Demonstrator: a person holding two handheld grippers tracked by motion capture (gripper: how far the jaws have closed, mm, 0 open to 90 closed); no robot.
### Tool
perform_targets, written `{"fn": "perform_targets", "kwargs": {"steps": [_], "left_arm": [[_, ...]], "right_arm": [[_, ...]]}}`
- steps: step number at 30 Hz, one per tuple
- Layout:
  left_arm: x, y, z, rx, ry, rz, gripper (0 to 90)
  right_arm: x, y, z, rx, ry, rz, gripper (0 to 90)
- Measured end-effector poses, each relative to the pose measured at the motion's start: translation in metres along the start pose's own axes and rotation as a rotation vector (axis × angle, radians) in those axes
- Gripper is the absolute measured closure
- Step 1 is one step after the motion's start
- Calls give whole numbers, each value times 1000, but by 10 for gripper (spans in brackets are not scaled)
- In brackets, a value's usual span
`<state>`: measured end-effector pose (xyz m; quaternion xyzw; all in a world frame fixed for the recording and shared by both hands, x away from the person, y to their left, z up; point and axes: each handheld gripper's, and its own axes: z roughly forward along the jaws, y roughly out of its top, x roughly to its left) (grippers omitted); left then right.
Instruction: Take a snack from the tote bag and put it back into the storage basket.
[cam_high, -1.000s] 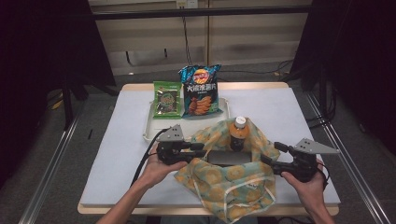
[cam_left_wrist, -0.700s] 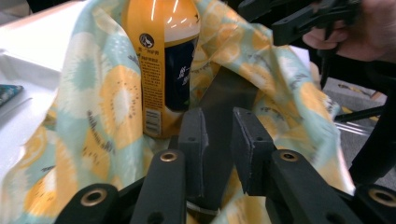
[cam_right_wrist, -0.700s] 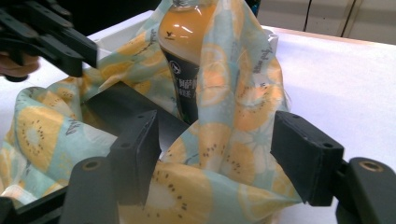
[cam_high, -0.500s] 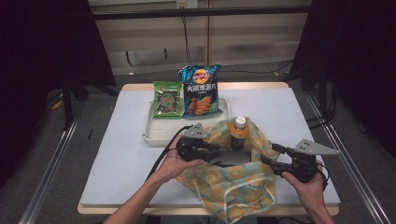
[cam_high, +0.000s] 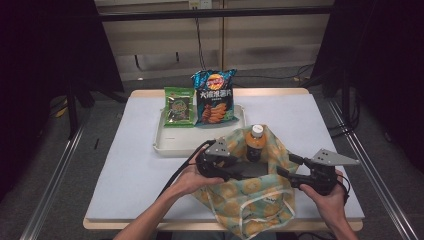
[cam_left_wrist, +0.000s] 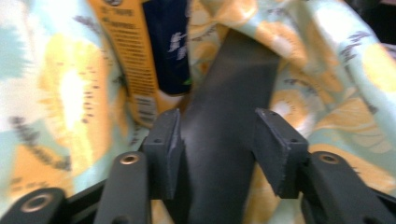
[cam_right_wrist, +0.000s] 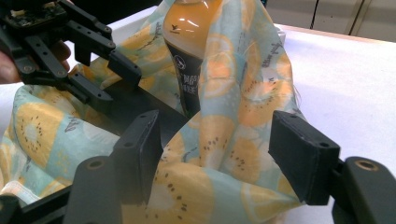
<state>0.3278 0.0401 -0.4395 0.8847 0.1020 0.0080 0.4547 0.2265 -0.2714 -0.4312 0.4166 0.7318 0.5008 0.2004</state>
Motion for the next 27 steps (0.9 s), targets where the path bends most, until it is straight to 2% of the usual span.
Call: {"fn": "perform_targets", "kwargs": {"steps": [2,4,6,7,12,14,17,19,27], "left_arm": [[1,-2,0,-2,-9,8,471],[1,-1,-1,0,-35,-6,410],[-3,0,-1,19,-13,30,397],[-4,0,0,16,-18,32,378],[1,-2,-1,6,-27,28,350],[3,-4,-2,24,-23,33,330],[5,-7,0,12,-42,19,311],[4,-8,1,27,-32,20,311],[-1,-9,9,72,-31,71,291]], "right_arm": [[-1,0,0,-1,-2,-2,336],[-1,0,0,-3,0,0,329],[-1,0,1,-2,-4,6,314],[-1,0,1,-1,-2,6,312],[0,0,1,-1,5,8,304],[-1,0,1,-1,1,10,301],[-1,0,1,-1,1,11,290],[-1,0,1,-2,2,16,281],[0,0,3,5,10,17,279]]}}
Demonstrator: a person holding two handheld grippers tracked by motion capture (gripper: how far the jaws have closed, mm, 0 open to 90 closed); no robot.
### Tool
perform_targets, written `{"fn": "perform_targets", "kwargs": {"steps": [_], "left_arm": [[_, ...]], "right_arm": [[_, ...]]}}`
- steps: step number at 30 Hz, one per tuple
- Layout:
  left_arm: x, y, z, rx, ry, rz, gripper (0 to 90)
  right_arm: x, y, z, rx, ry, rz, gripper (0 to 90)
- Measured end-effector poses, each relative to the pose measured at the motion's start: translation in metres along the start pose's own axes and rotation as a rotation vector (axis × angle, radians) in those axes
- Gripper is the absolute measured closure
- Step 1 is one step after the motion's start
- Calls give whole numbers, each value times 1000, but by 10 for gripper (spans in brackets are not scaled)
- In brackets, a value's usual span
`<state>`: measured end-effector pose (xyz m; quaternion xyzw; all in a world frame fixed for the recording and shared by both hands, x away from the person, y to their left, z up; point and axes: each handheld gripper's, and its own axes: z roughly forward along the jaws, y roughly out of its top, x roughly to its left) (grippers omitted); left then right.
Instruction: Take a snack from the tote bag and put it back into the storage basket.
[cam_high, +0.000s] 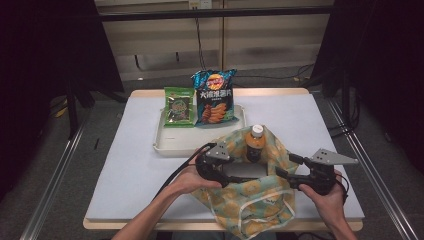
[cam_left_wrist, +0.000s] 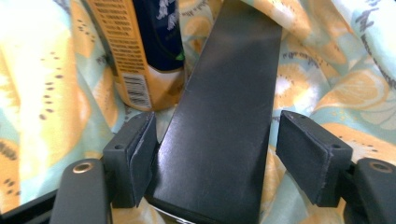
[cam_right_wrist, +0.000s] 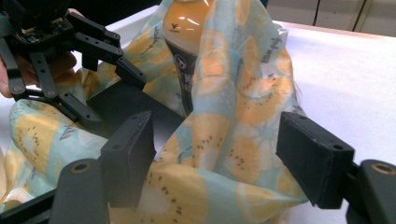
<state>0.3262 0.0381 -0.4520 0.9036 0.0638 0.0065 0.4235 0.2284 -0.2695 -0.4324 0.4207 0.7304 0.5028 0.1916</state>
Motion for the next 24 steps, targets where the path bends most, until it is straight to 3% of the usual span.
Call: {"fn": "perform_targets", "kwargs": {"steps": [8,11,14,16,21,24], "left_arm": [[-5,1,8,33,-4,73,343],[-8,4,10,21,9,87,351],[-10,6,13,16,-6,80,335],[-11,5,16,43,2,101,343],[-11,4,21,53,-5,105,359],[-12,3,25,84,1,118,360]], "right_arm": [[2,0,4,13,9,-11,332],[2,0,5,18,12,-14,344],[3,1,6,20,13,-16,345],[4,1,6,18,15,-16,350],[4,1,7,25,20,-20,357],[5,1,9,30,26,-20,351]]}}
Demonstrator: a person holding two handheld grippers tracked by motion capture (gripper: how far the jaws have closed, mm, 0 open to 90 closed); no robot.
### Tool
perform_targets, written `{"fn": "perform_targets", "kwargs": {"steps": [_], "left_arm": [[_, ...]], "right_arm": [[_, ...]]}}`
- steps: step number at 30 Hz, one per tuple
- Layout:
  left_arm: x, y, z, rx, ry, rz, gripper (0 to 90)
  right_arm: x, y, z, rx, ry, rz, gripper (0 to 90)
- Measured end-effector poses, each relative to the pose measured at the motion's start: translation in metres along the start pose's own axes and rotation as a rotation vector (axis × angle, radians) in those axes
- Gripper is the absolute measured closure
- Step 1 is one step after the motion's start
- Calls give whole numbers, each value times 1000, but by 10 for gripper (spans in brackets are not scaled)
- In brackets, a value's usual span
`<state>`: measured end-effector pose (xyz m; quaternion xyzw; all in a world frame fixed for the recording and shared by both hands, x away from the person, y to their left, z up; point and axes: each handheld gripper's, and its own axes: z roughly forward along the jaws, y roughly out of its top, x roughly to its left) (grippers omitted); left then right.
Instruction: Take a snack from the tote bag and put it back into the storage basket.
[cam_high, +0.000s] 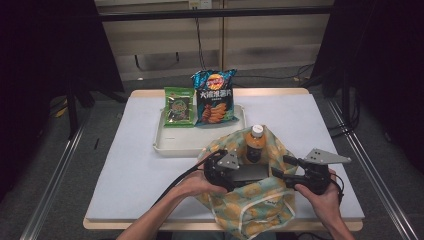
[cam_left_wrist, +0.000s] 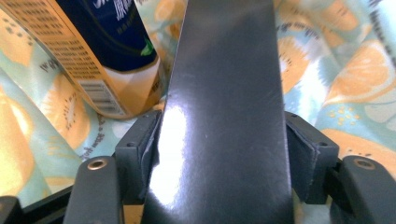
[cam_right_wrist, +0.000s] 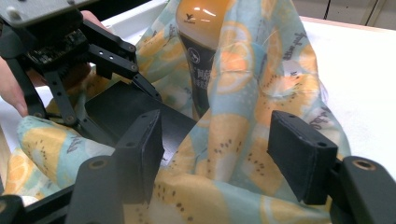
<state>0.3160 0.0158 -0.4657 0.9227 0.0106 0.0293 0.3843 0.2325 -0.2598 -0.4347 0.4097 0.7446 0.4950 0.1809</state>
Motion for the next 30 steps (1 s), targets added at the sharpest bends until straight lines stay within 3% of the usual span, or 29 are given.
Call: {"fn": "perform_targets", "kwargs": {"steps": [5,11,14,15,22,25,30], "left_arm": [[-2,1,0,-5,-5,2,428],[-3,3,-5,8,-20,-27,435],[-2,3,-8,-10,-37,-55,436],[-1,3,-8,-26,-48,-73,436],[2,4,-19,-31,-33,-80,436],[5,2,-26,-50,-19,-89,436],[4,-2,-35,-59,-12,-100,436]], "right_arm": [[1,0,3,20,4,-12,336],[2,-2,5,27,6,-2,325],[2,-2,4,29,5,9,333],[2,-2,4,30,5,8,365],[3,0,-6,-4,-2,12,706],[3,0,-10,-16,-5,15,761],[2,-1,-15,-26,-5,23,772]]}}
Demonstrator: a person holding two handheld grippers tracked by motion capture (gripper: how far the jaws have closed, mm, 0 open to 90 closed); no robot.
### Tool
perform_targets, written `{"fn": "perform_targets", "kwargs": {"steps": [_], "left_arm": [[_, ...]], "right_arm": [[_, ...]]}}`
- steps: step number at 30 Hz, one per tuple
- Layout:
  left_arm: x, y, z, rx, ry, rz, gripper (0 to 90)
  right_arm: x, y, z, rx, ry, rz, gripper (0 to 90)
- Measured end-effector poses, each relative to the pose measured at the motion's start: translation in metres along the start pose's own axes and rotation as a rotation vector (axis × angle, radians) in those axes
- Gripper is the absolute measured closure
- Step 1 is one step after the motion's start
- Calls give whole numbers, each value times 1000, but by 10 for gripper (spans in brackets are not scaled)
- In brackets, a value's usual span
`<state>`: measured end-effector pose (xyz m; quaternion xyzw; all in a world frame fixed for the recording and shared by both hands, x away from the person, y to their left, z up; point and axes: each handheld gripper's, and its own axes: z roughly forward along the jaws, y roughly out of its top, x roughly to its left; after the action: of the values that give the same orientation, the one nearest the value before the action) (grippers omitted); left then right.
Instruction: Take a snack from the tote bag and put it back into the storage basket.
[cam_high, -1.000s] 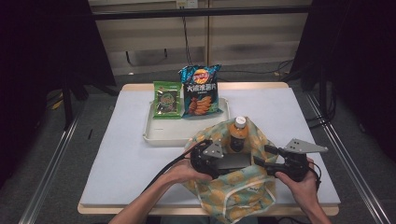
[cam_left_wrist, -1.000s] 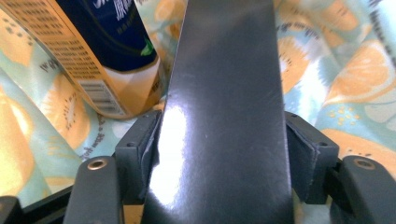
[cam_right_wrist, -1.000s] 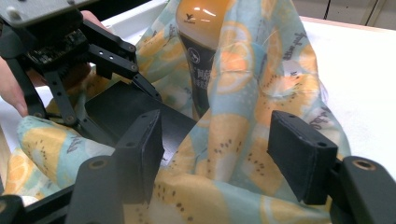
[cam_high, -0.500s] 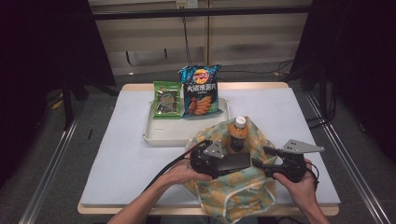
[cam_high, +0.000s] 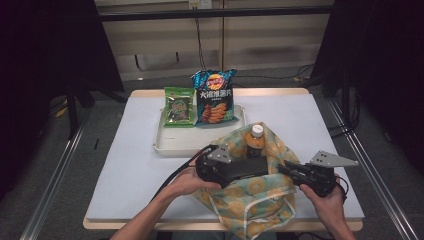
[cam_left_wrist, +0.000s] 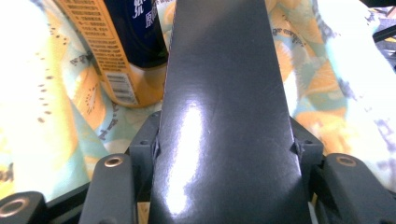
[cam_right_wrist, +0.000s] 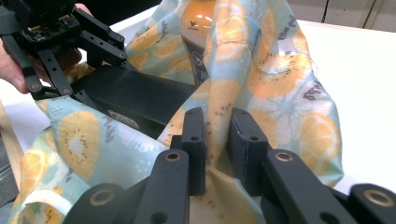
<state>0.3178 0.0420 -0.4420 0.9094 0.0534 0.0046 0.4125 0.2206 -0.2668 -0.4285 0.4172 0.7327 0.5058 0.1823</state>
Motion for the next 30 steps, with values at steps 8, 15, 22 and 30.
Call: {"fn": "perform_targets", "kwargs": {"steps": [8,15,22,30], "left_arm": [[2,-2,-17,-26,11,-7,436],[1,-4,-30,-55,15,-24,436],[1,-3,-34,-82,7,-25,436],[1,-2,-44,-129,7,-40,436]], "right_arm": [[-2,0,-5,-9,-10,0,798],[-2,-1,-10,-17,-19,5,822],[-4,-2,-13,-18,-43,11,832],[-8,-4,-14,6,-77,30,883]]}}
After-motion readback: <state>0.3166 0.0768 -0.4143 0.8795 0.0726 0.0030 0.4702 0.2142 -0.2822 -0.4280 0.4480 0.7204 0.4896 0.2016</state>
